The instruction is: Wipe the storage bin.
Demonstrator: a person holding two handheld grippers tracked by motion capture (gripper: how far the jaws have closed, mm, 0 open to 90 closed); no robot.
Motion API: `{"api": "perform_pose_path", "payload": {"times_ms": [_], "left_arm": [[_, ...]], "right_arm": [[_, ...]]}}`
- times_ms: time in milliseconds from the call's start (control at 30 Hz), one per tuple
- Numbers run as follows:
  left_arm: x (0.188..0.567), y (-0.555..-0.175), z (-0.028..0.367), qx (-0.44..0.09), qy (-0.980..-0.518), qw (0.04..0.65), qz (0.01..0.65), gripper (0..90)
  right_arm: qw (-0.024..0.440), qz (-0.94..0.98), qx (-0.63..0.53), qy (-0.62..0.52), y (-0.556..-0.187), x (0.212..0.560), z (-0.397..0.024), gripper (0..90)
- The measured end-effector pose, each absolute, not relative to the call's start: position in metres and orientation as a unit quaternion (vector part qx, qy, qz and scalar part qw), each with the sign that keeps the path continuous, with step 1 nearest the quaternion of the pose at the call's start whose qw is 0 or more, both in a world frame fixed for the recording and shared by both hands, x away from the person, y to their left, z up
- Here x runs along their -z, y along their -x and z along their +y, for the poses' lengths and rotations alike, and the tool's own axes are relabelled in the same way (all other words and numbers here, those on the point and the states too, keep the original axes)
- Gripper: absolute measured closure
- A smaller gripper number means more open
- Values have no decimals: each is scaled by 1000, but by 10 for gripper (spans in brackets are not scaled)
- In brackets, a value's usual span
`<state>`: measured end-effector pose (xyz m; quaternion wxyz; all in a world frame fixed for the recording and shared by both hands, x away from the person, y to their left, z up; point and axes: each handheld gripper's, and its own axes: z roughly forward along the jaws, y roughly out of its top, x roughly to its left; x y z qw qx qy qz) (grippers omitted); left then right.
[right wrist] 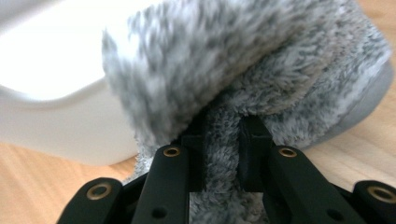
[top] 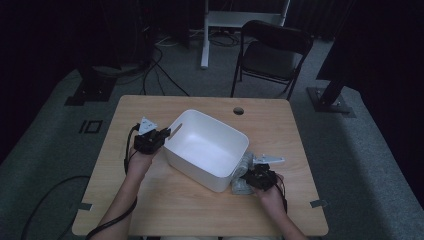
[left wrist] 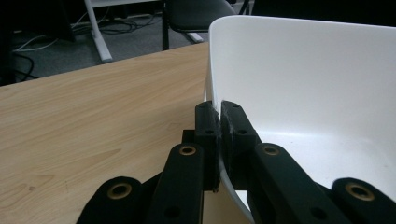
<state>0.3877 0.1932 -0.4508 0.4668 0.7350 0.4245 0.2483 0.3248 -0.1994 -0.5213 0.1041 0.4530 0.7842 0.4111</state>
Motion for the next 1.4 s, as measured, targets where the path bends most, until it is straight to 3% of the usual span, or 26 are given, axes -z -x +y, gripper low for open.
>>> {"api": "perform_pose_path", "payload": {"times_ms": [433, 700, 1067, 1400], "left_arm": [[451, -387, 192, -251, -732, 467, 429, 868], [451, -388, 192, -245, -736, 469, 423, 869], [452, -387, 191, -249, -732, 470, 427, 869], [452, -386, 190, -250, -730, 469, 430, 868]], "right_arm": [[133, 744, -521, -396, -270, 447, -216, 760], [124, 766, -503, -381, -273, 461, -191, 760], [113, 783, -461, -401, -285, 490, -182, 762], [125, 786, -456, -397, -285, 493, -183, 762]]}}
